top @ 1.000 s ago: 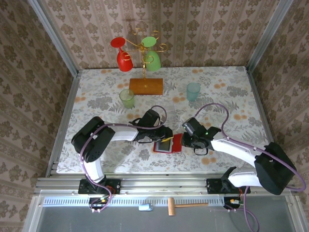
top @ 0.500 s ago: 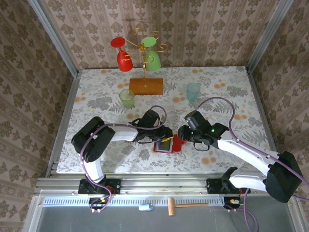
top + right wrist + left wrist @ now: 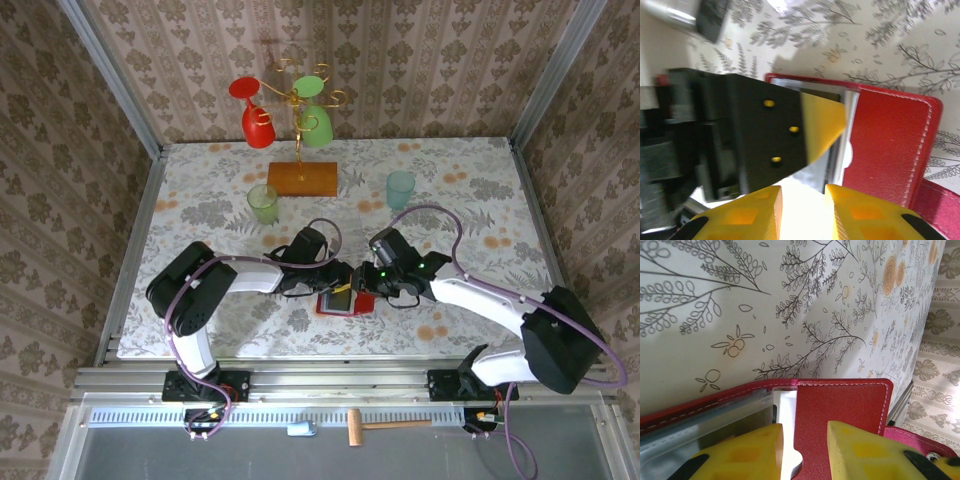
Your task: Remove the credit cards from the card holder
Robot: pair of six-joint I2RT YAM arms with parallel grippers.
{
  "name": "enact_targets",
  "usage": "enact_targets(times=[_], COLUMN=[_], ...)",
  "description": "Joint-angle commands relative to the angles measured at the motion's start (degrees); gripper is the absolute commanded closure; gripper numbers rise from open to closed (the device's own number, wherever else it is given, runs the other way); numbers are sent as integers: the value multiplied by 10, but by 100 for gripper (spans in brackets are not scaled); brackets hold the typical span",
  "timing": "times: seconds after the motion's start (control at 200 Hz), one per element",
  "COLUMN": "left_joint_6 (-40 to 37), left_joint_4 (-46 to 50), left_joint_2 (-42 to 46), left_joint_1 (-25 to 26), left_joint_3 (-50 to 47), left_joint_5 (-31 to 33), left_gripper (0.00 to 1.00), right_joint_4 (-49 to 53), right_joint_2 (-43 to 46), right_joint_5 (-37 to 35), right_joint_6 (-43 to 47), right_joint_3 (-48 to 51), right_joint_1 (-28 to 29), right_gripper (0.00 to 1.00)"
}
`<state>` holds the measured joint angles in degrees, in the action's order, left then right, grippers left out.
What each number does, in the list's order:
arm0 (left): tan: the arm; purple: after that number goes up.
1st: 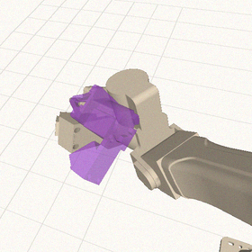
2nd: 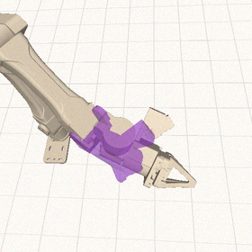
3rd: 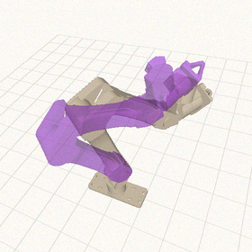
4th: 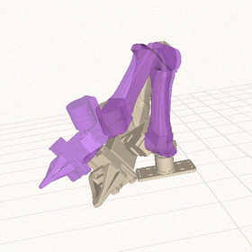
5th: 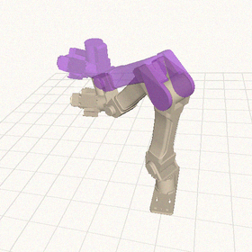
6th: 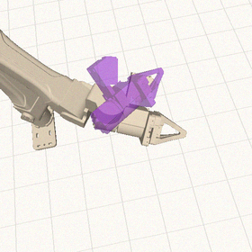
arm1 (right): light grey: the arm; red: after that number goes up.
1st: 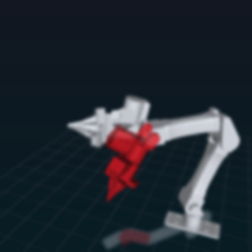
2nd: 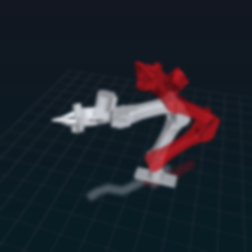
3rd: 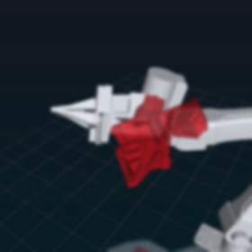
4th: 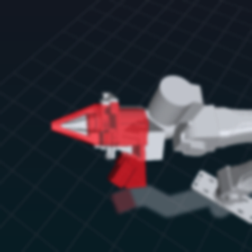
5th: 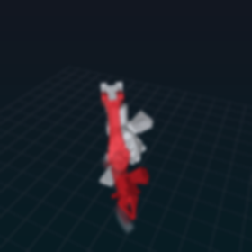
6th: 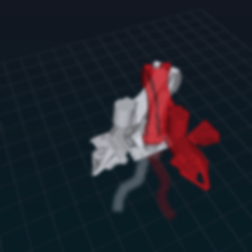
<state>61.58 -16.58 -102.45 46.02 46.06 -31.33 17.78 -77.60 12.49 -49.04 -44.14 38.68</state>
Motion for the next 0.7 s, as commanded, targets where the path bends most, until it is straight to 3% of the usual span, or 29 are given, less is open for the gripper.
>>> enact_targets(times=[0.0,0.2,0.69], left_joint_6=[1,-2,-24], left_joint_4=[24,35,75], left_joint_2=[10,27,113], left_joint_1=[-7,-14,-58], left_joint_3=[-17,-28,-50], left_joint_5=[8,14,17], left_gripper=[70,70,70], right_joint_4=[15,13,-86], right_joint_2=[-18,-50,-121], right_joint_5=[-16,-48,-5], right_joint_6=[7,19,-3], right_joint_3=[13,32,47], right_joint_1=[3,-3,-4], right_gripper=[73,74,79])
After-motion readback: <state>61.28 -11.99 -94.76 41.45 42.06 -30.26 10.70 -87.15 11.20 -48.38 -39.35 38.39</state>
